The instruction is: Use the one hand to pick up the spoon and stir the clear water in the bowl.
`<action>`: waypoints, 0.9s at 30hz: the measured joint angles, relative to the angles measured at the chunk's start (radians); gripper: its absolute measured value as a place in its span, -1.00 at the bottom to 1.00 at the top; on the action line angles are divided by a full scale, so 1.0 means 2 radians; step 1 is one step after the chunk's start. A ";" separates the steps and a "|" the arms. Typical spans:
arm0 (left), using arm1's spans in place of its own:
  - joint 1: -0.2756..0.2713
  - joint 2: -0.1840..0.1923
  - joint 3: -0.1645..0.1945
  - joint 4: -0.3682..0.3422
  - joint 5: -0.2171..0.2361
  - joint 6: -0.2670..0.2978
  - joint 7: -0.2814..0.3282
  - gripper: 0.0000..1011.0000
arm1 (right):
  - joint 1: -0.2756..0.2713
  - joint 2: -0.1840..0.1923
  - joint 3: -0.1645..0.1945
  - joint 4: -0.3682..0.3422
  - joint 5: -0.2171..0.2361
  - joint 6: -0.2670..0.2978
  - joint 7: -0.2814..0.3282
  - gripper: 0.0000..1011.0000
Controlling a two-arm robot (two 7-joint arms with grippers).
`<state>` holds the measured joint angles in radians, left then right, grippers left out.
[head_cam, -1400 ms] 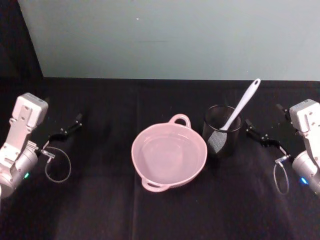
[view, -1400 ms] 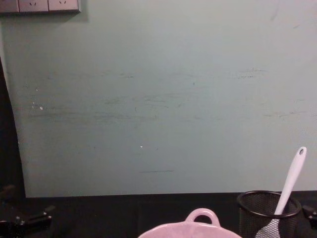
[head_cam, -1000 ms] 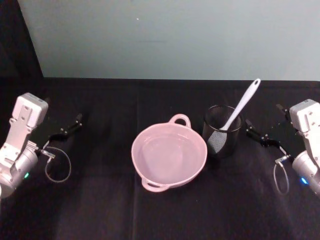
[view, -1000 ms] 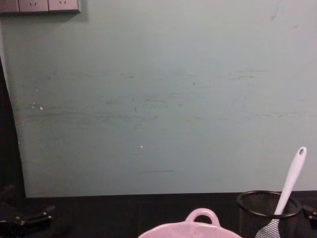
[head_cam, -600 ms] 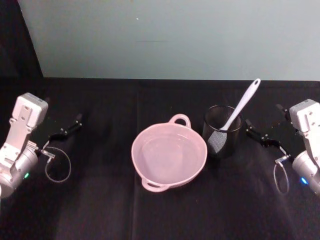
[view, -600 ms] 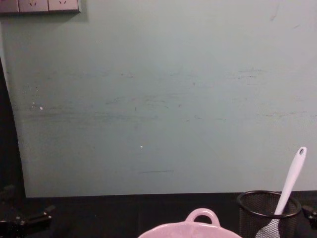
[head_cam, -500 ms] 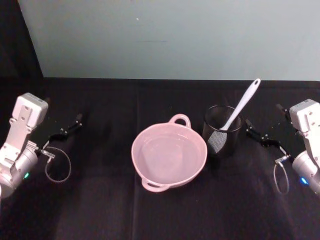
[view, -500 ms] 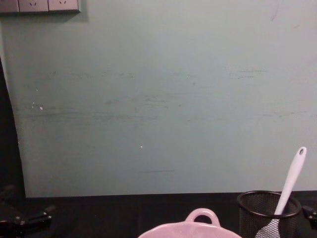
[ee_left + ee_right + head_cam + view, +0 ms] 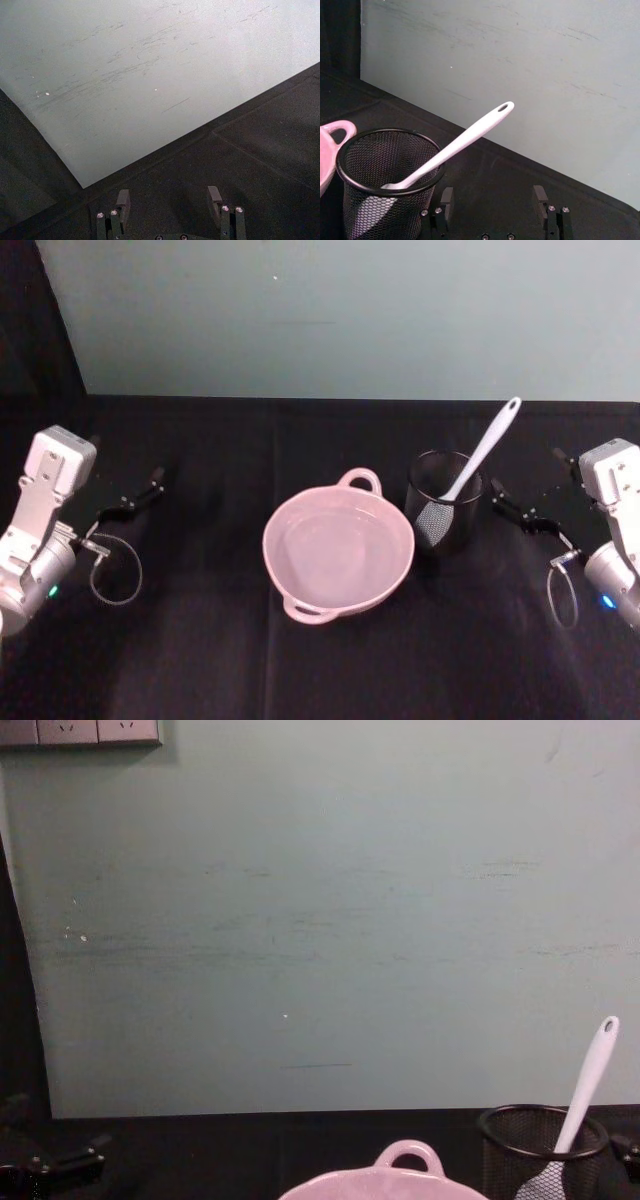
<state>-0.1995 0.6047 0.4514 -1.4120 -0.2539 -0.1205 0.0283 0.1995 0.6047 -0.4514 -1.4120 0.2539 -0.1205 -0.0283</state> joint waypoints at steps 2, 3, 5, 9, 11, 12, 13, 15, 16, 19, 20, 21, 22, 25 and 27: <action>0.000 0.000 0.000 0.000 0.000 0.000 0.000 1.00 | -0.004 0.001 0.003 -0.005 -0.001 0.003 0.000 0.98; 0.000 0.000 0.000 0.000 0.000 0.000 0.000 1.00 | -0.007 0.003 0.006 -0.009 -0.002 0.005 -0.002 0.98; 0.000 0.000 0.000 0.000 0.000 0.000 0.000 1.00 | -0.017 0.006 0.013 -0.020 -0.003 0.009 -0.005 0.98; 0.000 0.000 0.000 0.000 0.000 0.000 0.000 1.00 | -0.038 0.012 0.026 -0.040 -0.001 0.011 -0.010 0.98; 0.000 0.000 0.000 0.000 0.000 0.000 0.000 1.00 | -0.055 0.013 0.037 -0.053 0.007 0.008 -0.013 0.98; 0.000 0.000 0.000 0.000 0.000 0.000 0.000 1.00 | -0.061 0.013 0.042 -0.057 0.013 0.005 -0.013 0.98; 0.000 0.000 0.000 0.000 0.000 0.000 0.000 1.00 | -0.067 0.013 0.046 -0.062 0.018 0.002 -0.013 0.98; 0.000 0.000 0.000 0.000 0.000 0.000 0.000 1.00 | -0.083 0.011 0.059 -0.073 0.035 -0.005 -0.012 0.98; 0.000 0.000 0.000 0.000 0.000 0.000 0.000 1.00 | -0.087 0.009 0.063 -0.076 0.042 -0.007 -0.012 0.98; 0.000 0.000 0.000 0.000 0.000 0.000 0.000 1.00 | -0.102 -0.002 0.080 -0.086 0.079 -0.016 0.001 0.98; 0.000 0.000 0.000 0.000 0.000 0.000 0.000 1.00 | -0.104 -0.006 0.085 -0.087 0.091 -0.018 0.006 0.98; 0.000 0.000 0.000 0.000 0.000 0.000 0.000 1.00 | -0.108 -0.014 0.093 -0.089 0.116 -0.018 0.017 0.98; 0.000 0.000 0.000 0.000 0.000 0.000 0.000 1.00 | -0.109 -0.018 0.097 -0.089 0.130 -0.018 0.024 0.98; 0.000 0.000 0.000 0.000 0.000 0.000 0.000 1.00 | -0.106 -0.039 0.112 -0.084 0.188 -0.010 0.054 0.98; 0.000 0.000 0.000 0.000 0.000 0.000 0.000 1.00 | -0.099 -0.053 0.123 -0.075 0.235 0.004 0.081 0.98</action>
<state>-0.1995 0.6047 0.4514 -1.4120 -0.2539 -0.1205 0.0283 0.0009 0.4978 -0.2055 -1.5617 0.7236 -0.1119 0.1329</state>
